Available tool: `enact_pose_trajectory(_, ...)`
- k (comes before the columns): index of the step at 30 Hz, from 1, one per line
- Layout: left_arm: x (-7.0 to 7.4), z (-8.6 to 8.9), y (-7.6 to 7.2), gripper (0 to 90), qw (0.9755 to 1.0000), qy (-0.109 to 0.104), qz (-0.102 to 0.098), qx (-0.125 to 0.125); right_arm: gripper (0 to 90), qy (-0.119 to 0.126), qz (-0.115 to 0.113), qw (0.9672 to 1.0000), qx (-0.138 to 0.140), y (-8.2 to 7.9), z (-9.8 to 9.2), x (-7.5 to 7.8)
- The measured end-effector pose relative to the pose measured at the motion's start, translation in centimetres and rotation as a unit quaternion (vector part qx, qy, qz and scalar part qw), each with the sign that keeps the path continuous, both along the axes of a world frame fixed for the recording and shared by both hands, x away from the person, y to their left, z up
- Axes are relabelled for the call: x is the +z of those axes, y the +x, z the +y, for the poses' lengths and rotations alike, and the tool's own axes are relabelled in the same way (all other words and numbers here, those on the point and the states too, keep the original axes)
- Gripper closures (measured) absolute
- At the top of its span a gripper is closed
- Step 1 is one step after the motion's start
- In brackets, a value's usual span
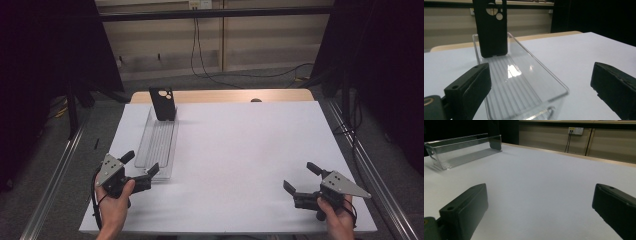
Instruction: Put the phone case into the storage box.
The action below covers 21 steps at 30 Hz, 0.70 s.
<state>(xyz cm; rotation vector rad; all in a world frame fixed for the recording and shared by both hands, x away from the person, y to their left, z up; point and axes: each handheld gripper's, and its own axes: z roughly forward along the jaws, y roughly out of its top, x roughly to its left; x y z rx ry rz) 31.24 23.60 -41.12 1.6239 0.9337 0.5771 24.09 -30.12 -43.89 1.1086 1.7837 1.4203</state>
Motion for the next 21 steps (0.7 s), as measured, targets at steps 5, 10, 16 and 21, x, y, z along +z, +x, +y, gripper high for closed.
enact_pose_trajectory(5,-0.5,0.9,-1.2,3.1,1.0,0.001,0.001,0.009,0.0,0.001,0.002,1.0,-0.001,0.0,-0.1,0.0)
enact_pose_trajectory(10,-1.1,1.4,-2.1,3.1,0.9999,0.001,0.005,0.011,0.0,0.0,0.002,1.0,-0.002,0.0,-0.1,0.0)
enact_pose_trajectory(16,-1.1,1.6,-2.4,3.1,0.9999,0.001,-0.008,0.01,0.0,0.0,0.0,1.0,-0.002,-0.1,-0.1,0.0)
enact_pose_trajectory(21,-1.2,1.7,-2.4,3.0,0.9999,-0.007,-0.003,0.014,0.0,0.0,0.0,1.0,-0.003,-0.2,-0.1,0.0)
